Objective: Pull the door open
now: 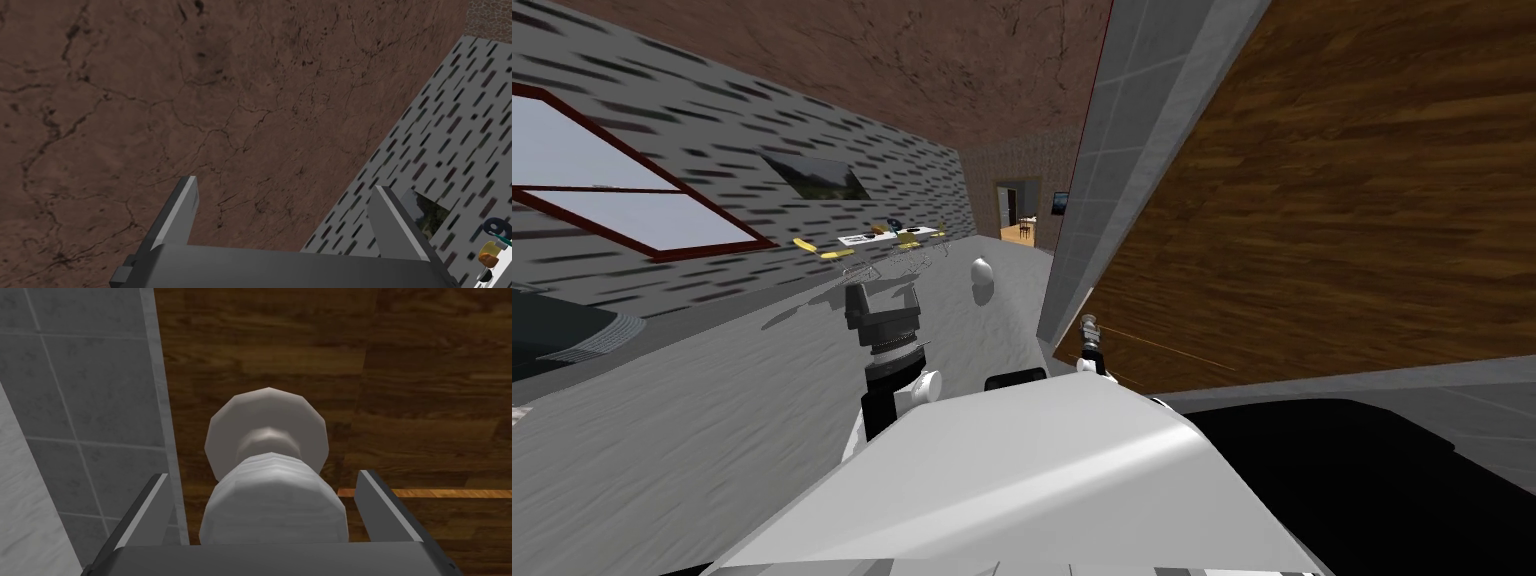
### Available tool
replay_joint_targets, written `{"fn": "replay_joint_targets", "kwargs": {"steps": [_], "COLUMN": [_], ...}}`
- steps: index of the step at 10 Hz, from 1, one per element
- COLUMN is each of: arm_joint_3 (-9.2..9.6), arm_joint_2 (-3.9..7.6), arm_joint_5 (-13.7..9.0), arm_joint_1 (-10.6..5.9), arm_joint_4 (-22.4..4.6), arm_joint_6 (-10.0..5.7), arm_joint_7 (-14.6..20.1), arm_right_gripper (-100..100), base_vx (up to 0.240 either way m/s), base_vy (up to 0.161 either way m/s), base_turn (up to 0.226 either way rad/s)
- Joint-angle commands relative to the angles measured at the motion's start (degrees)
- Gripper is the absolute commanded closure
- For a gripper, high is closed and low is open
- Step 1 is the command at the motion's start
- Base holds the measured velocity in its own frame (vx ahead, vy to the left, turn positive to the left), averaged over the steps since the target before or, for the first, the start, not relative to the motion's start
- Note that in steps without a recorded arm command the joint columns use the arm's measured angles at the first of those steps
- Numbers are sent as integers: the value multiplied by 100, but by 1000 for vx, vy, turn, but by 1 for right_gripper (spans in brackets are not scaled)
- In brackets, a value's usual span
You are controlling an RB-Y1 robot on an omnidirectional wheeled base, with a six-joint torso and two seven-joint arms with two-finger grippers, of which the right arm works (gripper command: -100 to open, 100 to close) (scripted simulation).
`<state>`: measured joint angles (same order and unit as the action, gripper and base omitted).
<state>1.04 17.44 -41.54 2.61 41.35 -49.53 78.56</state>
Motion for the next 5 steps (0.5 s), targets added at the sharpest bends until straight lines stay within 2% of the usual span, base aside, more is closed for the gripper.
{"fn": "replay_joint_targets", "kwargs": {"steps": [1, 5], "arm_joint_3": [2, 2], "arm_joint_2": [-8, -8], "arm_joint_5": [1, 1], "arm_joint_1": [3, 3], "arm_joint_4": [5, 5], "arm_joint_6": [2, 2], "arm_joint_7": [-19, -19], "arm_right_gripper": [100, 100], "base_vx": [-14, -20], "base_vy": [-2, 3], "base_turn": [-22, 5]}}
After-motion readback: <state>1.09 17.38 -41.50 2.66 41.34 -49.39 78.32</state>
